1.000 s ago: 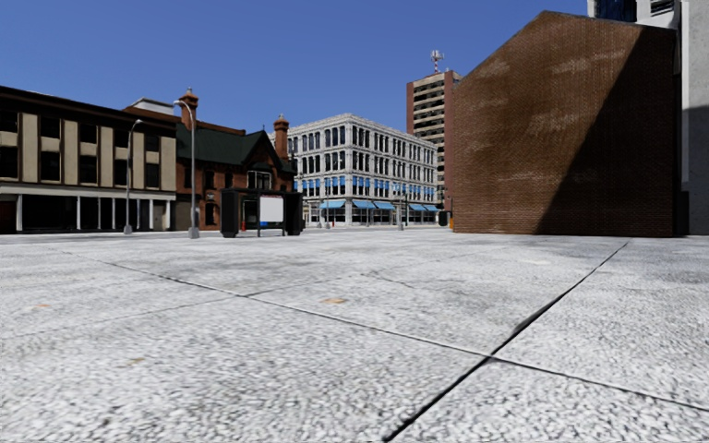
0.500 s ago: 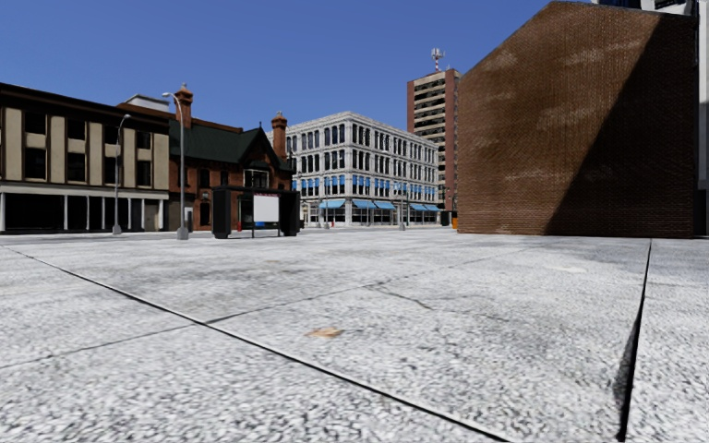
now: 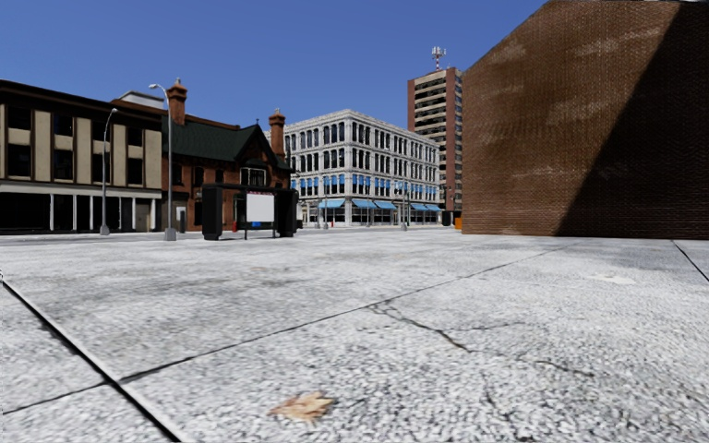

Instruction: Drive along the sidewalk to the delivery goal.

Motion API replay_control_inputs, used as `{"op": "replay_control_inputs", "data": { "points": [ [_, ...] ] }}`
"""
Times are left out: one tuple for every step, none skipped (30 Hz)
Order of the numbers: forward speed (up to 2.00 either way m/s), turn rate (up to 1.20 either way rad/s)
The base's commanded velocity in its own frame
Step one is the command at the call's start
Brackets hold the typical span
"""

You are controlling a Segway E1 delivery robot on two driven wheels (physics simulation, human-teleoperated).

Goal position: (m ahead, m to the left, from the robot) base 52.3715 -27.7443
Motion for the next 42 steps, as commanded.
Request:
{"op": "replay_control_inputs", "data": {
  "points": [
    [2.00, 0.00],
    [2.00, 0.00],
    [2.00, 0.00],
    [2.00, 0.00],
    [2.00, 0.00],
    [2.00, 0.00],
    [2.00, 0.00],
    [2.00, 0.00],
    [2.00, 0.00],
    [2.00, 0.00],
    [2.00, 0.00],
    [2.00, 0.00],
    [2.00, 0.00],
    [2.00, 0.00],
    [2.00, 0.00],
    [2.00, 0.00],
    [2.00, 0.00],
    [2.00, 0.00],
    [2.00, 0.00],
    [2.00, 0.00],
    [2.00, 0.00],
    [2.00, 0.00],
    [2.00, 0.00],
    [2.00, 0.00],
    [2.00, 0.00],
    [2.00, 0.00],
    [2.00, 0.00],
    [2.00, 0.00],
    [2.00, 0.00],
    [2.00, 0.00],
    [2.00, 0.00],
    [2.00, 0.00],
    [2.00, 0.00],
    [2.00, 0.00],
    [2.00, 0.00],
    [2.00, 0.00],
    [2.00, 0.00],
    [2.00, 0.00],
    [2.00, 0.00],
    [2.00, 0.00],
    [2.00, 0.00],
    [2.00, 0.00]
  ]
}}
